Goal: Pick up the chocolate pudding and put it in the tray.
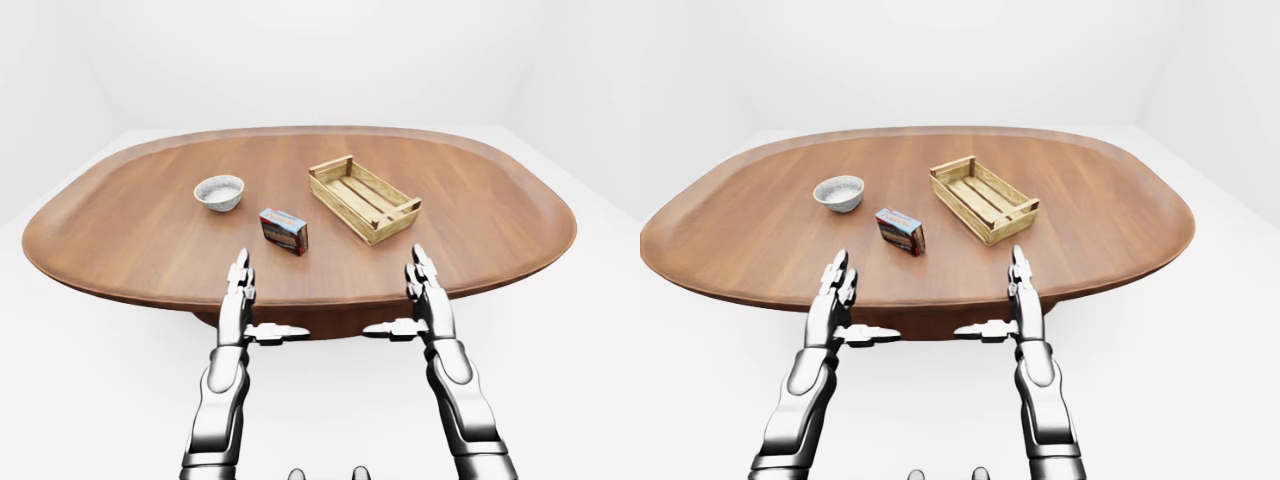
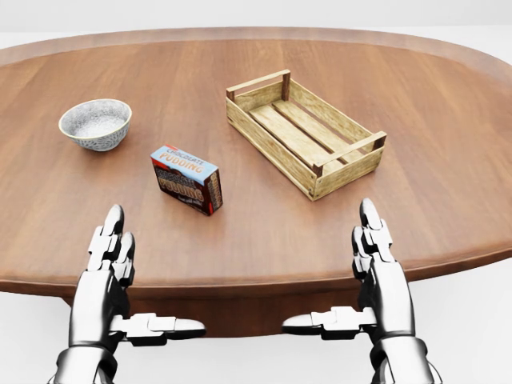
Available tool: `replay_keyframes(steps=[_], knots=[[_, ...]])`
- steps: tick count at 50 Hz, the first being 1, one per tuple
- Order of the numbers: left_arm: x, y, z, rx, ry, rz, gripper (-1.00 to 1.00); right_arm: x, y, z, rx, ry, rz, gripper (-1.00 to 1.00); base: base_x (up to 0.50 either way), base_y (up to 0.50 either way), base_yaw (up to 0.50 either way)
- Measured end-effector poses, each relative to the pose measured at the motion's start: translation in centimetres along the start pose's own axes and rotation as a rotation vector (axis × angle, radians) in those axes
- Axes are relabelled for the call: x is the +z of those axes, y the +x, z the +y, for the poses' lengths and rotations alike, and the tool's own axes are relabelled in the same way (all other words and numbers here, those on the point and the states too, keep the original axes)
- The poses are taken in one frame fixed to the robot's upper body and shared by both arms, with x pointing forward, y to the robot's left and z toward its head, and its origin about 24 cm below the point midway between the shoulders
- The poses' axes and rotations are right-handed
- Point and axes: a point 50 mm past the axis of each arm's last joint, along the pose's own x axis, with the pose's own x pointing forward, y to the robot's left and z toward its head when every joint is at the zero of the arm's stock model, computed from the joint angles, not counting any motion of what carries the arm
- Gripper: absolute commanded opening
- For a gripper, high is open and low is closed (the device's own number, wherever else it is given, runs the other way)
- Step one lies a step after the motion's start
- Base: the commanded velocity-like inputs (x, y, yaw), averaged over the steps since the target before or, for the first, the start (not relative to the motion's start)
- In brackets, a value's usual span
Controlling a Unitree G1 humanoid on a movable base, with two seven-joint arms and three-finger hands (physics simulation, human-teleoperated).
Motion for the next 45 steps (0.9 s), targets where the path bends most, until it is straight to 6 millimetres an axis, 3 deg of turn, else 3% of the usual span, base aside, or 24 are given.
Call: replay_keyframes(steps=[45], knots=[[0.05, 0.01, 0.67, 0.000, 0.000, 0.000, 1.00, 0.02, 0.04, -0.57, 0.000, -0.014, 0.003, 1.00, 0.00, 0.00, 0.00]])
